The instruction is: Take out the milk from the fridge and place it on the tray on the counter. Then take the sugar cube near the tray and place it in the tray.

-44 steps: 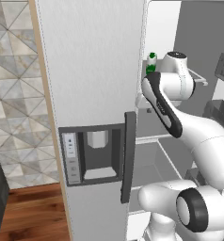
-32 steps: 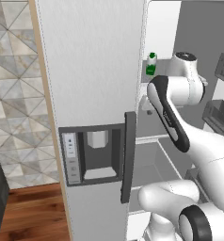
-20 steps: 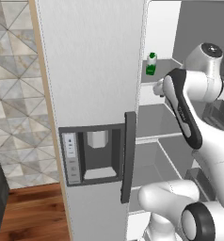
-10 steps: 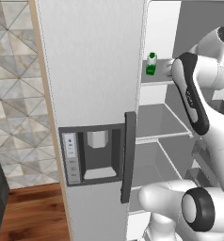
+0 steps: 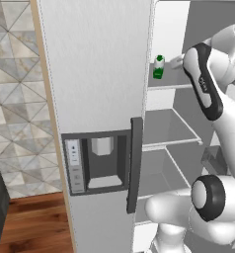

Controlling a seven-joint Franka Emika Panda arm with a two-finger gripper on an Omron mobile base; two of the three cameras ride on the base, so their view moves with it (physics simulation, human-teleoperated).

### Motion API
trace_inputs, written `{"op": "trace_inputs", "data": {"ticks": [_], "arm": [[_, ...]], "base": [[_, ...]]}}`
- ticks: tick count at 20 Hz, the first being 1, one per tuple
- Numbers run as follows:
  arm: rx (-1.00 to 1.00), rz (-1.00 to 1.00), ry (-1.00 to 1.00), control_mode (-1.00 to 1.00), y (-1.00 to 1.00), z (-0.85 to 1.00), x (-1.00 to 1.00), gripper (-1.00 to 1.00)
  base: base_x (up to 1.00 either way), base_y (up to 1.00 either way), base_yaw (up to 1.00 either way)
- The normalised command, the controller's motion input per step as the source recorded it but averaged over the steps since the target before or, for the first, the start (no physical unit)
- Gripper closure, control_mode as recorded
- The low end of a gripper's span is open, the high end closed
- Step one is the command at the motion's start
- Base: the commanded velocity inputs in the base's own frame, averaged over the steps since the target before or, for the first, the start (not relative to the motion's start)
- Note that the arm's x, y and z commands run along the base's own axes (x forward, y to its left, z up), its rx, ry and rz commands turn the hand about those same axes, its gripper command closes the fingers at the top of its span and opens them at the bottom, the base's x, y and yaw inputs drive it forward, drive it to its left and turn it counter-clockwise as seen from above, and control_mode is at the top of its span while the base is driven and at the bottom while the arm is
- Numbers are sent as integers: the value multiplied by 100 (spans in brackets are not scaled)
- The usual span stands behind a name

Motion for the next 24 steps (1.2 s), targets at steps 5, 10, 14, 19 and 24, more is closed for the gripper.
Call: {"op": "trace_inputs", "data": {"ticks": [5,10,14,19,24], "arm": [[0,23,-1,-100,0,0,41,-100],[-1,25,0,-100,0,0,31,-100],[-2,24,0,-100,0,0,37,-100],[-4,17,0,-100,0,0,28,-100],[-7,2,-4,-100,8,0,8,-100]], "base": [[0,0,0],[0,0,0],[0,0,0],[0,0,0],[0,0,0]]}}
